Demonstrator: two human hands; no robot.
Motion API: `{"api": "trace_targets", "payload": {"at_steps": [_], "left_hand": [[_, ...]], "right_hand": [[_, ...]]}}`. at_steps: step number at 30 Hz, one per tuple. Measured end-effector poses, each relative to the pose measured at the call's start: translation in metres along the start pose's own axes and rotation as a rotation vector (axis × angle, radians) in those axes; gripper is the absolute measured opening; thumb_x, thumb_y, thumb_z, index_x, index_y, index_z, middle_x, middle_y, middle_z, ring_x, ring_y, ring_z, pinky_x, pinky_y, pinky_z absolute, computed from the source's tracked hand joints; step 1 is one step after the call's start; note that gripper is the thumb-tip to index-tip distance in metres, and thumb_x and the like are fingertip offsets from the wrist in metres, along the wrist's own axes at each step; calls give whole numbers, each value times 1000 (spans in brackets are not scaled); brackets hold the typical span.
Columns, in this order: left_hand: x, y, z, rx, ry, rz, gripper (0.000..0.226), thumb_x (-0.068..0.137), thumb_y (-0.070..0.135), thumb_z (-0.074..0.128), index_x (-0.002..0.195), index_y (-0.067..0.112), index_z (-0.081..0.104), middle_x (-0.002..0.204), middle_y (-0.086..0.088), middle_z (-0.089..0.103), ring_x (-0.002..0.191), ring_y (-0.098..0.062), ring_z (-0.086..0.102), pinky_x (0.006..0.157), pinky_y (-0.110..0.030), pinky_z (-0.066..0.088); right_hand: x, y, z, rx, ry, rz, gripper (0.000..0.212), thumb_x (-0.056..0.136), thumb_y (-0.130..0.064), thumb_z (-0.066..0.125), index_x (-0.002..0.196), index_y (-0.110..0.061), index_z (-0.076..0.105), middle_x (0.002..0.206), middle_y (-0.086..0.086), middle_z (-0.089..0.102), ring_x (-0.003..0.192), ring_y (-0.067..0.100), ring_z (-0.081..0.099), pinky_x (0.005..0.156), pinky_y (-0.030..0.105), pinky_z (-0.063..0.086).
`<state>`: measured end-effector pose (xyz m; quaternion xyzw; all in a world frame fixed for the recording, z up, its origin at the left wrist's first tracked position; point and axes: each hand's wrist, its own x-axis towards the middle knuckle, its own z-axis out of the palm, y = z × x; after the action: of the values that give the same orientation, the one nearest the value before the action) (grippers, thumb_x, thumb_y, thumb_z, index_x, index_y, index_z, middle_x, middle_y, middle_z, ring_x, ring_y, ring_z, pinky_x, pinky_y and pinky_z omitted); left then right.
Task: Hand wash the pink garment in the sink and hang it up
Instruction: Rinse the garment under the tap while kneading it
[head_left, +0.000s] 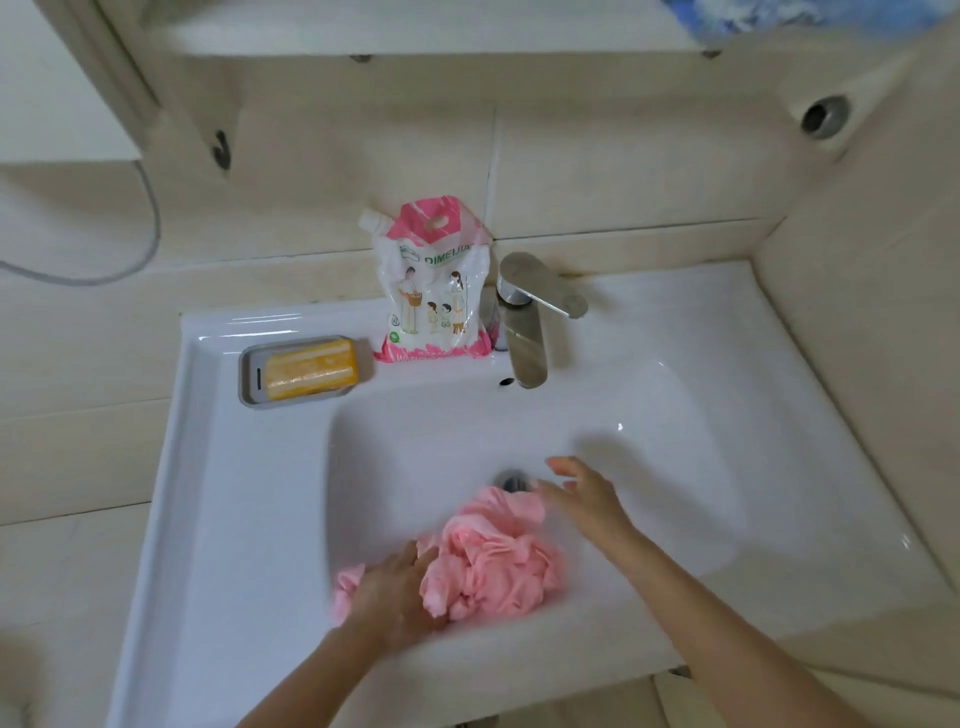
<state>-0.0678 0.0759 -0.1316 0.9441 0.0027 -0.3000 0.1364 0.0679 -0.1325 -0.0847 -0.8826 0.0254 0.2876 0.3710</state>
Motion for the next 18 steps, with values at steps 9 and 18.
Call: {"api": "trace_targets", "payload": {"at_steps": [9, 18], "left_hand": [[-22, -9, -16, 47, 30, 128, 81, 65, 63, 69, 135, 26, 51, 138, -6, 51, 115, -18, 58, 90, -33, 50], [-32, -23, 0, -9, 59, 152, 94, 17, 56, 75, 104, 39, 44, 92, 19, 68, 64, 2, 60, 49, -11, 47]], "right_hand": [[8, -115, -89, 611, 30, -122, 24, 94, -12, 55, 117, -13, 59, 102, 5, 67, 86, 25, 66, 79, 36, 55], [6, -114, -98, 681, -31, -103, 21, 93, -14, 56, 114, -15, 61, 95, 7, 71, 76, 27, 70, 71, 32, 56]]}}
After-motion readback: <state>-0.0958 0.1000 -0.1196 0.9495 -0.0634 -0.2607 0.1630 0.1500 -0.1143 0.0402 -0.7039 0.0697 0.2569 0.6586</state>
